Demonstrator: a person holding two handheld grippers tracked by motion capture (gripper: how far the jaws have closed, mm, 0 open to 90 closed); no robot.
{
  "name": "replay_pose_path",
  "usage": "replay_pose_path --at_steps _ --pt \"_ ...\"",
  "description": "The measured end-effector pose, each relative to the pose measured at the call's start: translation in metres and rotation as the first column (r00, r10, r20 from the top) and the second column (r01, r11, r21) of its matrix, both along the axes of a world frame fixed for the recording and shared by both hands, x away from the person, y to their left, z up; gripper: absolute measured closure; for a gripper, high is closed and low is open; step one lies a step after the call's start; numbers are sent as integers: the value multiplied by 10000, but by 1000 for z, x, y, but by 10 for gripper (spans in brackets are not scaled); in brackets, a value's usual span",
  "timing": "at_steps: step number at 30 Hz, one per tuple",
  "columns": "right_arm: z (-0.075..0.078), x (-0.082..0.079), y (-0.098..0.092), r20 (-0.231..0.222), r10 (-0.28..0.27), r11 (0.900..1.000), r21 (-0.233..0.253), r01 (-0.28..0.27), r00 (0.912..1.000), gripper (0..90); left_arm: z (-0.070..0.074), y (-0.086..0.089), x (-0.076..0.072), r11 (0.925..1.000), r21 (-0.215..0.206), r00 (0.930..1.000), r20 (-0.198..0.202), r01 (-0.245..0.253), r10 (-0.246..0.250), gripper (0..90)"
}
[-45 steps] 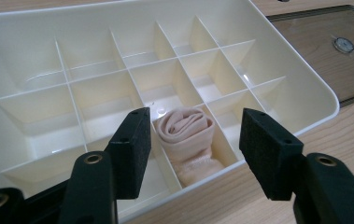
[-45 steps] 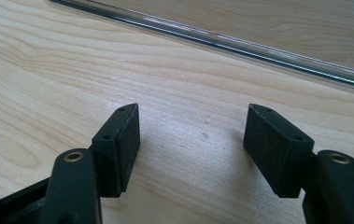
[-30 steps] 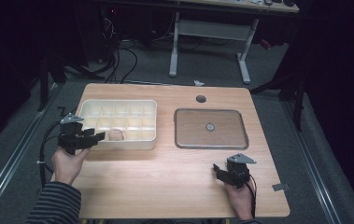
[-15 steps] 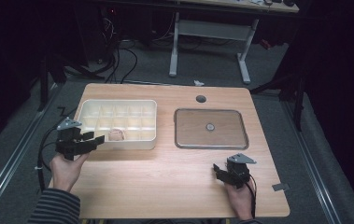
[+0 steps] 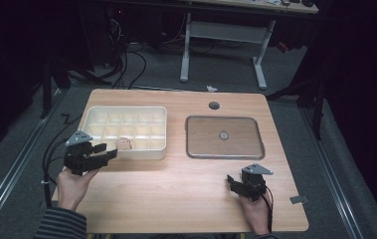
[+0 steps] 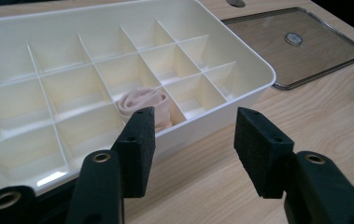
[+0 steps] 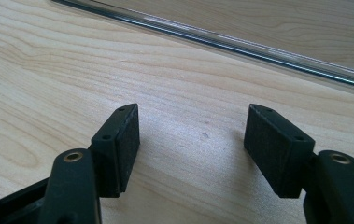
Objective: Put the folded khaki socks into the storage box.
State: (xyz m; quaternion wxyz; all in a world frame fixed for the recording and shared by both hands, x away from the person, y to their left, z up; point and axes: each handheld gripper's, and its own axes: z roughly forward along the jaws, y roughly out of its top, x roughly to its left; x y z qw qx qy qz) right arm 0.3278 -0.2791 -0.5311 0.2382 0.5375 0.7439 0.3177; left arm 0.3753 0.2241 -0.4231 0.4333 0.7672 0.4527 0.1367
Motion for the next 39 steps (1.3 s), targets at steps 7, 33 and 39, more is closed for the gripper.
replay_pose_path --at_steps 7,33,39 --pt "0 0 0 -2 1 10000 2 -1 10000 360 -6 -3 -7 9997 168 9999 -11 157 -157 515" --pt "0 0 0 0 3 10000 -9 -3 10000 360 -35 -10 -21 9996 -155 9990 -375 255 -261 464" --pt "0 0 0 -4 -2 10000 -20 2 10000 360 -44 -16 -21 9993 -54 9982 -454 380 -382 450"
